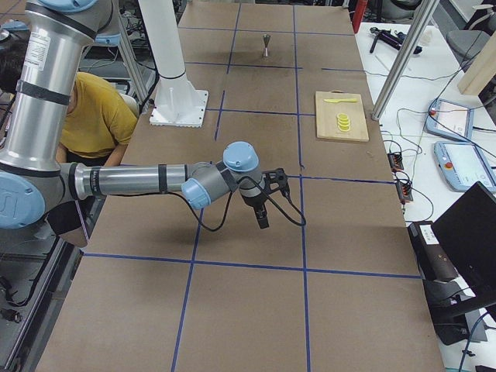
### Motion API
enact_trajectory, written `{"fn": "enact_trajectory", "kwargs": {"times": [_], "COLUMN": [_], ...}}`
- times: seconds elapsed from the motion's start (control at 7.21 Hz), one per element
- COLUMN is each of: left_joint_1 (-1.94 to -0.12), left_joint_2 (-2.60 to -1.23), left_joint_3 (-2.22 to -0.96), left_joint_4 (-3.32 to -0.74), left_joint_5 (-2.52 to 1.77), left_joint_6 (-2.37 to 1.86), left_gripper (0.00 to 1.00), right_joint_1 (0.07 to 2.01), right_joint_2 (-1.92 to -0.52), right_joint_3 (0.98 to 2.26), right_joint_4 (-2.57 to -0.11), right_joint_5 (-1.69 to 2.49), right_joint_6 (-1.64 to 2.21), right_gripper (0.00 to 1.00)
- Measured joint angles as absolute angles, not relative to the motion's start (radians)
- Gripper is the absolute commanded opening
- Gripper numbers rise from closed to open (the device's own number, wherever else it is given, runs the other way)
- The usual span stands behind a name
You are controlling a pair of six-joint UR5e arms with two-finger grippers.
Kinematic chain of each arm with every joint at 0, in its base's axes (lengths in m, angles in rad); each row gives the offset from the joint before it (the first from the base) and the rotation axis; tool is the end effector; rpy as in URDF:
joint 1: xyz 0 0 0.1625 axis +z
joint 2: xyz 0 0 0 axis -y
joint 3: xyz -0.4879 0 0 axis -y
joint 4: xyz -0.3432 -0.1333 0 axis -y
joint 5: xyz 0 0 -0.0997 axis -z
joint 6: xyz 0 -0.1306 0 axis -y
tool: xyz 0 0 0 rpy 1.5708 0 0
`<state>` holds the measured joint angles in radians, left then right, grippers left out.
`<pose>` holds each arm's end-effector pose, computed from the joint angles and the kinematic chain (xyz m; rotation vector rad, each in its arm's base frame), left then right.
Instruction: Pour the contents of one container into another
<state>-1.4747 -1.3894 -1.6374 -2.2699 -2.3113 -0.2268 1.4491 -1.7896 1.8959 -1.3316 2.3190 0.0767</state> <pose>-0.0076 -0.3918 0.7071 0.4335 0.7978 0.0946 0.0002 -0.3643 0.6587 0.2543 -0.7700 -0.1717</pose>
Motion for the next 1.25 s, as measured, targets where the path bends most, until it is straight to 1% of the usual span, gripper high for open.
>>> {"fn": "enact_trajectory", "kwargs": {"times": [0.14,0.28,0.55,0.83,1.25], "left_joint_1": [-1.476,-1.493,-1.548,-1.581,-1.588], "left_joint_2": [-1.394,-1.397,-1.425,-1.448,-1.432], "left_joint_3": [-1.674,-1.711,-1.786,-1.829,-1.837], "left_joint_4": [-2.173,-2.058,-1.798,-1.627,-1.596], "left_joint_5": [-2.345,-2.364,-2.373,-2.366,-2.362], "left_joint_6": [-0.186,-0.128,-0.068,-0.059,-0.059], "left_gripper": [1.0,1.0,1.0,1.0,1.0], "right_joint_1": [1.524,1.555,1.557,1.554,1.496], "right_joint_2": [-1.733,-1.678,-1.612,-1.615,-1.646], "right_joint_3": [1.898,1.901,1.905,1.9,1.889], "right_joint_4": [-1.519,-1.673,-1.846,-1.86,-1.843], "right_joint_5": [2.364,2.386,2.384,2.38,2.378], "right_joint_6": [-0.039,-0.093,-0.119,-0.114,-0.115], "right_gripper": [1.0,1.0,1.0,1.0,1.0]}}
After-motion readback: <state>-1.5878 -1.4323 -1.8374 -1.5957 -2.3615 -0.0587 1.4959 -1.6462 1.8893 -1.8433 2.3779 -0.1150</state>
